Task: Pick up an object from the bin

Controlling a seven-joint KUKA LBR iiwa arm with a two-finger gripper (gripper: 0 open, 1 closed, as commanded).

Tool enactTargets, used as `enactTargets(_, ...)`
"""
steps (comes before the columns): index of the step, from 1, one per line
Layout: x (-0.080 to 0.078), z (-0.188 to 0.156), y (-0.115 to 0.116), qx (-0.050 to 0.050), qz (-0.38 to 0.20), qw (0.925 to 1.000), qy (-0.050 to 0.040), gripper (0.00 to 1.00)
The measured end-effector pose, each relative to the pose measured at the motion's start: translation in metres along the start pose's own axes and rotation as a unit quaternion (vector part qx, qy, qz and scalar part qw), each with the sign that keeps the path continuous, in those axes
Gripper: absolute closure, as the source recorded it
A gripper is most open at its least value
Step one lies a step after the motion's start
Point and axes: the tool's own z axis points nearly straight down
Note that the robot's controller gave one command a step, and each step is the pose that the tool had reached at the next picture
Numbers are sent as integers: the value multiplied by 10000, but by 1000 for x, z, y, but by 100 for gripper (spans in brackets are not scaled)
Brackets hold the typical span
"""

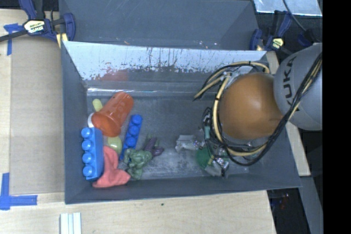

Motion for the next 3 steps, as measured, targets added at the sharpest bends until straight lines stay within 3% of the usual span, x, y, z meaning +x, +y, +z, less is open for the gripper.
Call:
enactTargets(1, 11, 4, -66, -7, 1625, 9867, 8, 100)
enactTargets(3, 11, -7, -65, -19, 1632, 9866, 17, 100)
